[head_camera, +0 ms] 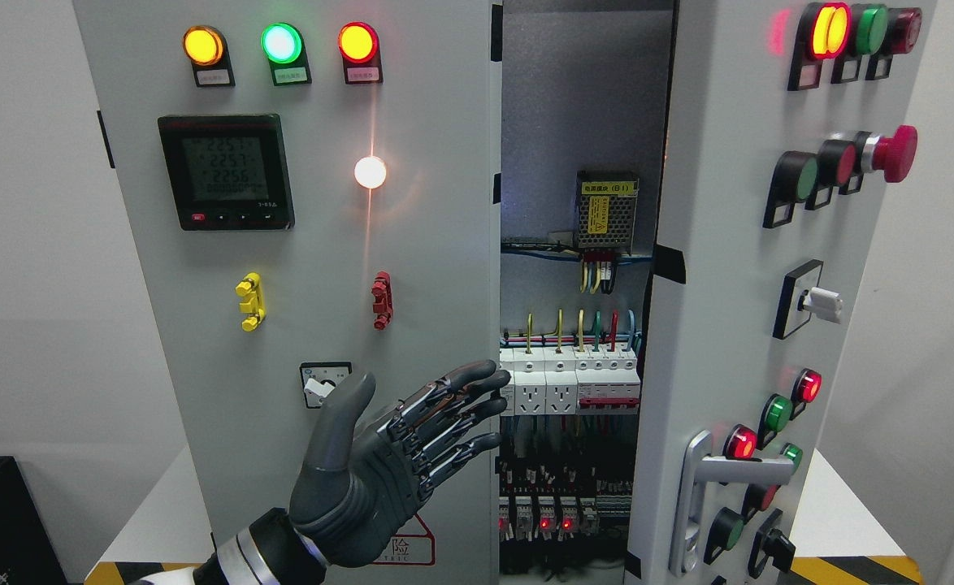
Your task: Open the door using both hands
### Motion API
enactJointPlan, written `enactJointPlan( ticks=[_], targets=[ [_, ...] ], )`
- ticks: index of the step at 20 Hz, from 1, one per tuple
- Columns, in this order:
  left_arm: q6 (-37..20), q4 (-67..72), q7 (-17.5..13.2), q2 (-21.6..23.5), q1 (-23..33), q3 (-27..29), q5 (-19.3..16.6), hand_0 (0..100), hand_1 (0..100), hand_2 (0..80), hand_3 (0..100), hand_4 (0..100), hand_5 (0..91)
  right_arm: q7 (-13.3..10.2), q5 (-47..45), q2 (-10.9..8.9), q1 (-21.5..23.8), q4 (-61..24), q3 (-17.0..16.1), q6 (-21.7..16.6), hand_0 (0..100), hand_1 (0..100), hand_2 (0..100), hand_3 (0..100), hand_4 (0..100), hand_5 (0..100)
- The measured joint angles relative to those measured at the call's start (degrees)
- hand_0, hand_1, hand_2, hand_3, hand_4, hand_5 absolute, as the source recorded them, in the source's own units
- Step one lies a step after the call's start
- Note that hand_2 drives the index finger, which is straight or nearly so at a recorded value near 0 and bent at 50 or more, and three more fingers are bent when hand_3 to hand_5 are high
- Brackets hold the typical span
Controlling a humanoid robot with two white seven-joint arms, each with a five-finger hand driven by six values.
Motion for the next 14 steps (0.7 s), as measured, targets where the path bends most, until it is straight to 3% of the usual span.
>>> enactJointPlan(
  ticks=[8,14],
  targets=[
    [3.5,0.5,0.2,-2.0,-8.1,-1.2,5.5,0,0,0.0,0,0,0.0,0.0,0.0,0.00,0.0,0.0,0.0,0.0,19,0,0,0,0,0],
    [3.9,3.0,0.2,-5.0,-13.0,-2.4,7.2,0,0,0.0,0,0,0.0,0.1,0.0,0.00,0.0,0.0,0.0,0.0,19,0,0,0,0,0]
  ],
)
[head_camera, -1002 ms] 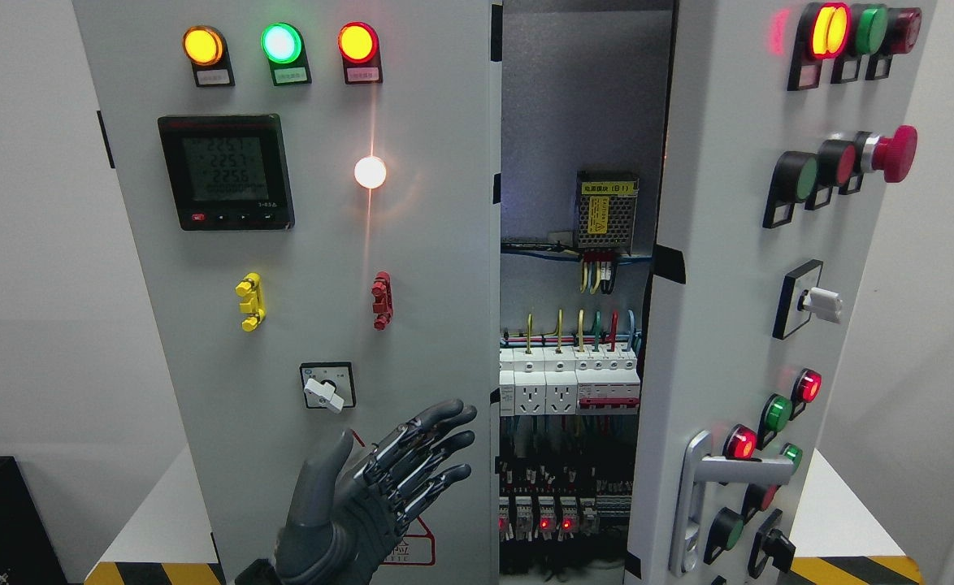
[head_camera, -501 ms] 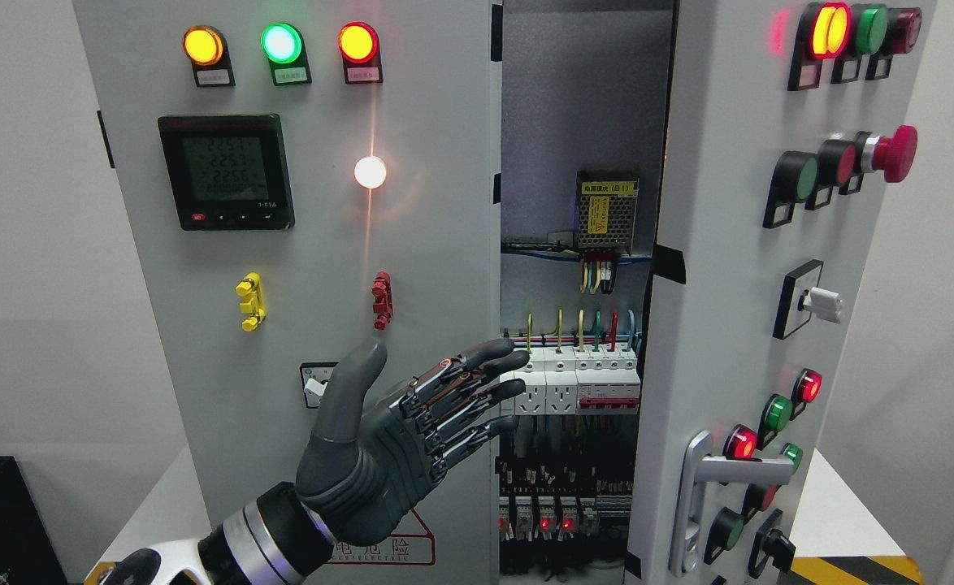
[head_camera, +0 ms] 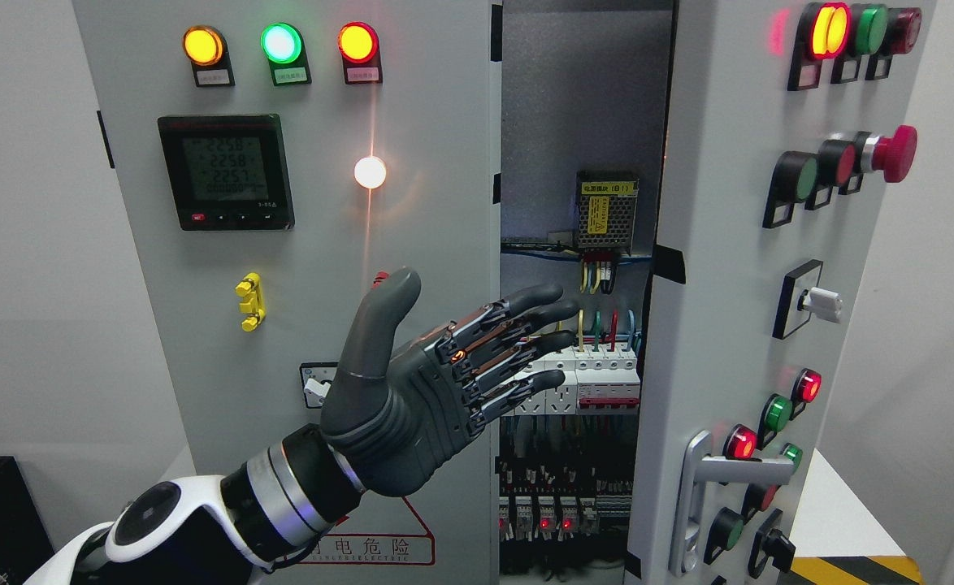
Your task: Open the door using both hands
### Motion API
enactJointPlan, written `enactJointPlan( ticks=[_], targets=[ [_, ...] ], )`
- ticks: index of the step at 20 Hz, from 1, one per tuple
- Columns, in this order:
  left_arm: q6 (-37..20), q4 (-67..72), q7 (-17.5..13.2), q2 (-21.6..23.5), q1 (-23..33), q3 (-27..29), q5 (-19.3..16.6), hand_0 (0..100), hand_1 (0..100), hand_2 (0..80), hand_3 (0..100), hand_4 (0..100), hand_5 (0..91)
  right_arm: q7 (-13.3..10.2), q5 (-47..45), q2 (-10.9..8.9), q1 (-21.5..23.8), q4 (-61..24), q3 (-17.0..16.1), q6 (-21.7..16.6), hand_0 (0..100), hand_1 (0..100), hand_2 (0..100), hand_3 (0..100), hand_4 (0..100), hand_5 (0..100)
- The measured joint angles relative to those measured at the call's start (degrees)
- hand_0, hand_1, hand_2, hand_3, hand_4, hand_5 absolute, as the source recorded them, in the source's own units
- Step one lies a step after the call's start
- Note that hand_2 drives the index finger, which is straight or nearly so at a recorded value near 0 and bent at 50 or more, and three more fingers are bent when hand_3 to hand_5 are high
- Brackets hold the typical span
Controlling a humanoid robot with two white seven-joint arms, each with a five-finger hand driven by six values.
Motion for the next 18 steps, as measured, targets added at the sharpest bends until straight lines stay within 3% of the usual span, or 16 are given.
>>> enactJointPlan(
  ticks=[18],
  targets=[
    [0.0,5.0,0.8,-8.5,-4.3,-5.1,0.3,0,0,0.0,0,0,0.0,0.1,0.0,0.00,0.0,0.0,0.0,0.0,19,0,0,0,0,0]
  ],
)
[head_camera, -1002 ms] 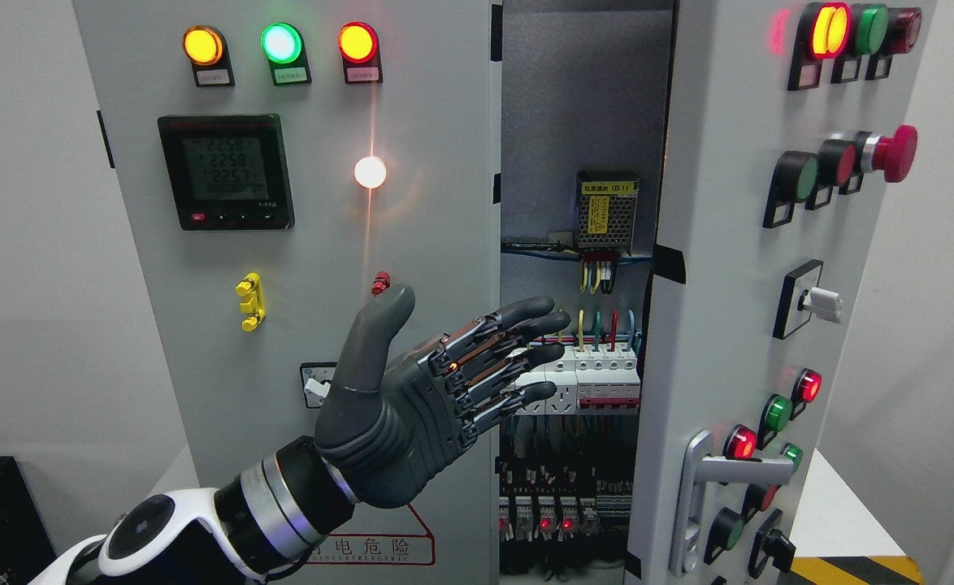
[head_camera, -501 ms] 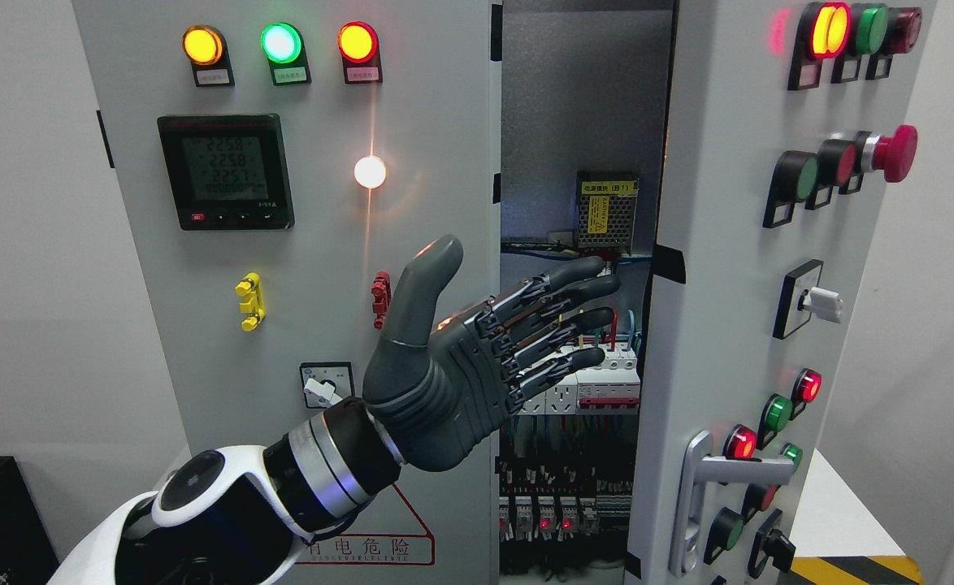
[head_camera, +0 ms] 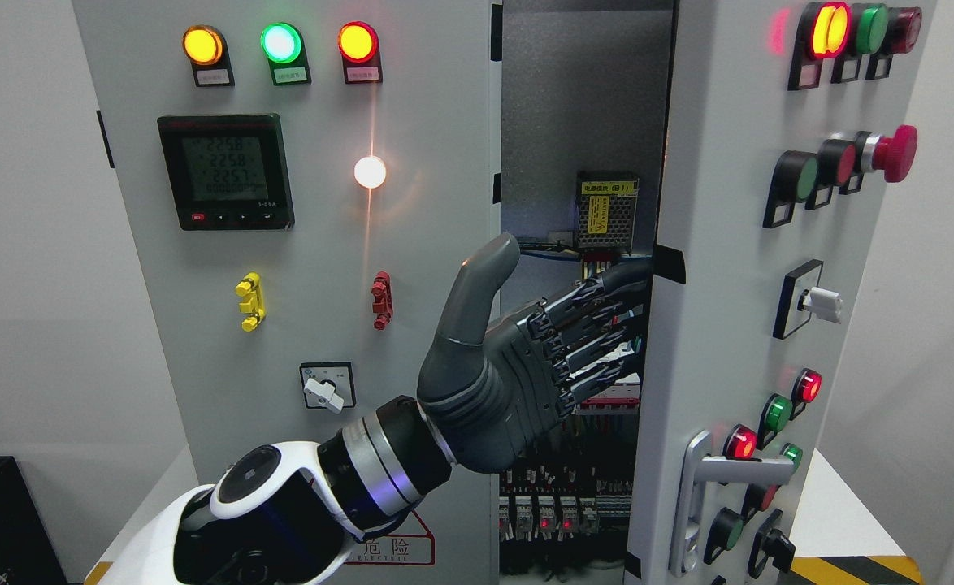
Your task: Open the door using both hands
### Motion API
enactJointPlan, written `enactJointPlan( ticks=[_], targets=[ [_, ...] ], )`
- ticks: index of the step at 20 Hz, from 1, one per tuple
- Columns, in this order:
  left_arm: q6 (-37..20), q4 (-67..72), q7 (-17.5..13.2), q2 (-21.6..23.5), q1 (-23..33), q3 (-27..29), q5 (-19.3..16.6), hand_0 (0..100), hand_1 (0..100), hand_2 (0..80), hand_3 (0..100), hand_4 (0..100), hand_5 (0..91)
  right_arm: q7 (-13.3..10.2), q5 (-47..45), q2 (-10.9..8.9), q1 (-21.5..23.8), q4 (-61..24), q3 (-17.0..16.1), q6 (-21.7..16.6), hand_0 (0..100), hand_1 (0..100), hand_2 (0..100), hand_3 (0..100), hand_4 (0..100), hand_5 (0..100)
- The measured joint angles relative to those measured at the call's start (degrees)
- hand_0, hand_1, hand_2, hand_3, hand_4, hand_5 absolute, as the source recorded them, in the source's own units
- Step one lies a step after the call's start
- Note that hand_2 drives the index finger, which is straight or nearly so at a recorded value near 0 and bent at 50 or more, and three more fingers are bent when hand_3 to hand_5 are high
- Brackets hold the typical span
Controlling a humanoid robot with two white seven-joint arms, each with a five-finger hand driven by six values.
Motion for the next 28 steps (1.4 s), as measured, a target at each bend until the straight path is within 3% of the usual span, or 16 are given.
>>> enactJointPlan(
  ticks=[28],
  targets=[
    [0.0,1.2,-0.3,-8.7,-0.4,-4.2,0.2,0,0,0.0,0,0,0.0,-0.1,0.0,0.00,0.0,0.0,0.0,0.0,19,0,0,0,0,0]
  ],
)
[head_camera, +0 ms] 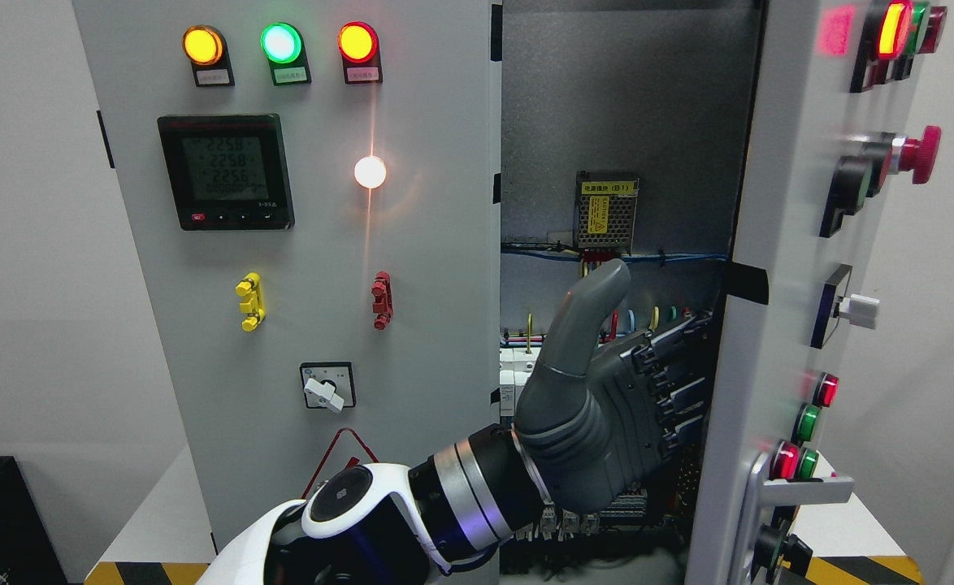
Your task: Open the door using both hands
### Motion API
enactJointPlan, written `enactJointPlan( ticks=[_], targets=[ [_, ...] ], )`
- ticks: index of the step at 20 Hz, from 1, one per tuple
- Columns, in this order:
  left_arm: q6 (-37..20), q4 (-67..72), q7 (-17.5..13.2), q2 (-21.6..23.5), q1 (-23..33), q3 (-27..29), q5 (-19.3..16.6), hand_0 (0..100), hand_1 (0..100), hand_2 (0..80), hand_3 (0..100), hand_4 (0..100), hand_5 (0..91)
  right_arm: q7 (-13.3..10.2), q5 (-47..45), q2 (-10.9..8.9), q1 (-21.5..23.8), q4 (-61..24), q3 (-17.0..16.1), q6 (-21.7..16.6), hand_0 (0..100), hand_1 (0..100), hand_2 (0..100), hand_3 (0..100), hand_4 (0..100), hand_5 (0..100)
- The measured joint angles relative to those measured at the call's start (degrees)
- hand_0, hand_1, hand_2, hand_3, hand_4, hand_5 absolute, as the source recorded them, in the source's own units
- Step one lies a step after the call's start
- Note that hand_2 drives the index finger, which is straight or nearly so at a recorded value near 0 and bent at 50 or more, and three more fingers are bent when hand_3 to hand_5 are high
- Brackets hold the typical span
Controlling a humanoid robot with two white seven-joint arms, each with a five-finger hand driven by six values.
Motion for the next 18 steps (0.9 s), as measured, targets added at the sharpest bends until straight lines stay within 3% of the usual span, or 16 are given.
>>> enactJointPlan(
  ticks=[18],
  targets=[
    [-0.4,5.2,0.1,-10.3,-2.4,-6.1,-2.4,0,0,0.0,0,0,0.0,-0.2,0.0,0.00,0.0,0.0,0.0,0.0,19,0,0,0,0,0]
  ],
)
